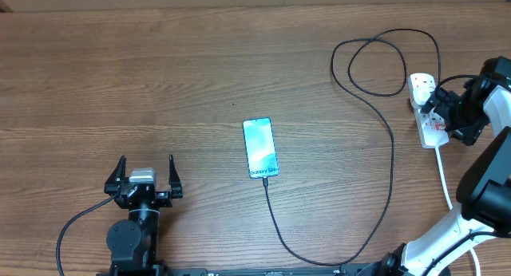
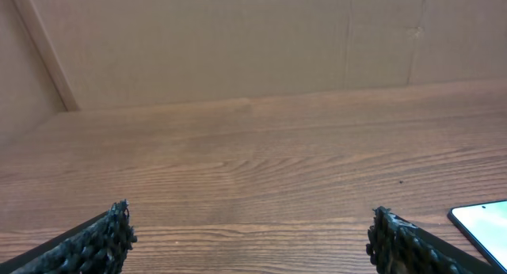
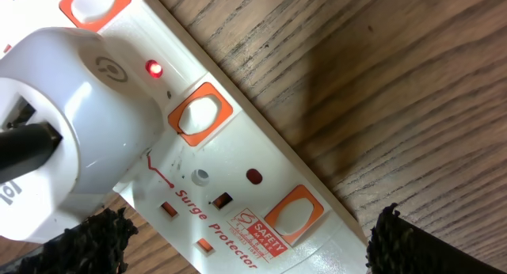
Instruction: Plug charger to phone and switch on socket
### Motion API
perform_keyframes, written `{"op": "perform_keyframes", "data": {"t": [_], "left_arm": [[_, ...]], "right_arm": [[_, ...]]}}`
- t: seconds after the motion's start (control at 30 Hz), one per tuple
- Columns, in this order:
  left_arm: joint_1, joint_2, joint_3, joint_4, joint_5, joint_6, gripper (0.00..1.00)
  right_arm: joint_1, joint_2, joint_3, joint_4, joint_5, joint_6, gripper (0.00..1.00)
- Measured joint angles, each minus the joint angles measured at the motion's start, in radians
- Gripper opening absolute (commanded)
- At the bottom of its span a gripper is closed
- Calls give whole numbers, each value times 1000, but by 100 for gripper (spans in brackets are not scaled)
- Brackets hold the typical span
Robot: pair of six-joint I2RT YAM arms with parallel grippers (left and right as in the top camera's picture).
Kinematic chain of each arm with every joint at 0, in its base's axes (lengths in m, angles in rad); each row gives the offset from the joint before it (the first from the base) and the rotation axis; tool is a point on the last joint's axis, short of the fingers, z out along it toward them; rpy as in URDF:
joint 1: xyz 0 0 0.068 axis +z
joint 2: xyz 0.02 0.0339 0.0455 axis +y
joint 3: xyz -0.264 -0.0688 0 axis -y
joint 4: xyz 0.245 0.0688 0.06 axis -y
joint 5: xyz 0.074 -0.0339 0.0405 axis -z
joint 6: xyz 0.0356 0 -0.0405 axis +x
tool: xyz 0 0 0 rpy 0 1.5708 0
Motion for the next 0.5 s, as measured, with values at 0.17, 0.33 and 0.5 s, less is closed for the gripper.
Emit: {"op": "perform_keyframes", "data": {"t": [0.17, 0.33, 0.5], "left_arm": [[0, 0, 0, 0, 0, 0, 100], [0, 0, 0, 0, 0, 0, 100], [0, 0, 0, 0, 0, 0, 99]], "right_arm": [[0, -45, 0, 11, 4, 3, 100], [2, -143, 0, 24, -5, 5, 100], [2, -224, 0, 25, -6, 7, 100]]}}
